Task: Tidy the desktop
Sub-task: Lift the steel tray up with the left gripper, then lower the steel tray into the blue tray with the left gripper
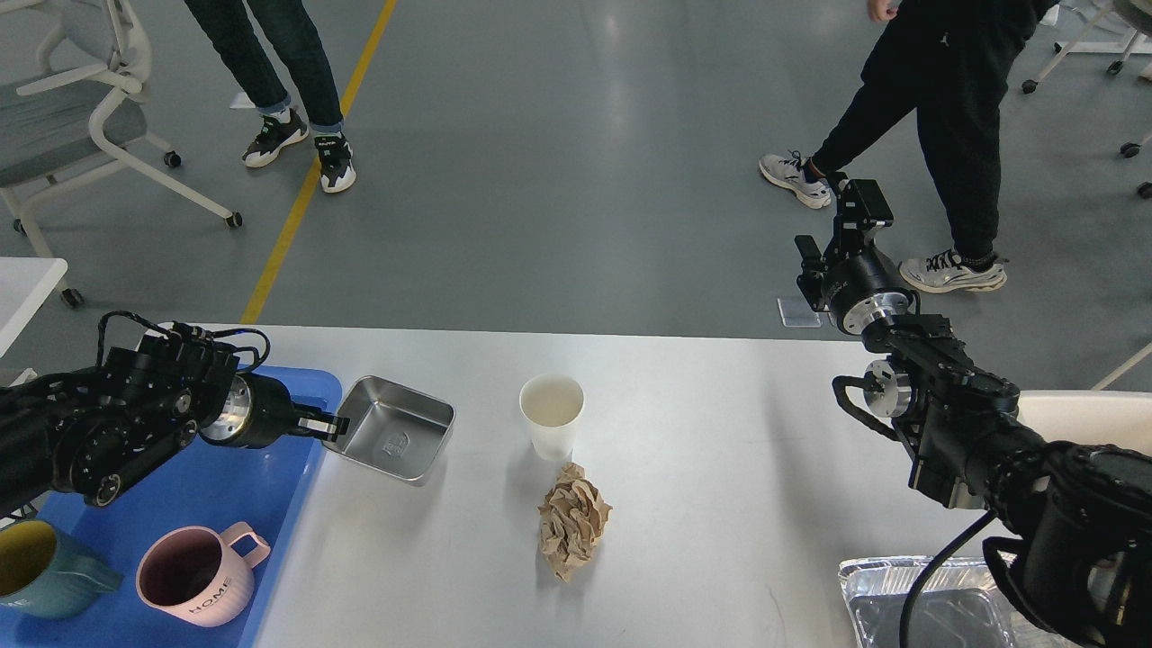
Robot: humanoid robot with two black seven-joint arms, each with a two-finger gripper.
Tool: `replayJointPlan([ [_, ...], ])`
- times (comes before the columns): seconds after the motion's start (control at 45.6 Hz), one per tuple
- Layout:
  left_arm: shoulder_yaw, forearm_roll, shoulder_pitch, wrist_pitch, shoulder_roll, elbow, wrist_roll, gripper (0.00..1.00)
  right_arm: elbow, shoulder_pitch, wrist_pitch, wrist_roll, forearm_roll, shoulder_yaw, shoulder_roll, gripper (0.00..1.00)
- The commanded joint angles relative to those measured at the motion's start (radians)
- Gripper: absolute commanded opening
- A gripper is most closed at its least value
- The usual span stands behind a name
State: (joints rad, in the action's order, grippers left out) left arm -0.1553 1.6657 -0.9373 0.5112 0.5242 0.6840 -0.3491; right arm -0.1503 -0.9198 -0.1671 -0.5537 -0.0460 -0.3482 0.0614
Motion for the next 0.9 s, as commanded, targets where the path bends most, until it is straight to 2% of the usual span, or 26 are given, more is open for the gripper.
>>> replayJointPlan([
  [0.0,-0.001,-0.035,-0.055,0.021,0.030,-0.001,-0.005,0.00,0.000,-0.001,0.000,0.000,0.000,0.000,0.001,1.00],
  [0.11,0.002,-0.080,-0.101,0.038,0.056,-0.001,-0.005,0.00,0.000,-0.001,0.000,0.001,0.000,0.000,0.003,1.00],
  [0.373,-0.003,-0.086,-0.300,0.147,0.115,-0.001,-0.005,0.00,0.000,-0.005,0.000,0.001,0.000,0.000,0.005,1.00],
  [0.68,0.000,-0.093,-0.543,0.279,0.106,-0.001,-0.004,0.00,-0.002,-0.014,0.000,0.001,0.000,0.000,0.005,1.00],
  [0.878,0.003,-0.086,-0.586,0.334,0.168,-0.001,-0.002,0.00,-0.002,-0.017,0.000,0.001,0.000,0.000,0.006,1.00],
])
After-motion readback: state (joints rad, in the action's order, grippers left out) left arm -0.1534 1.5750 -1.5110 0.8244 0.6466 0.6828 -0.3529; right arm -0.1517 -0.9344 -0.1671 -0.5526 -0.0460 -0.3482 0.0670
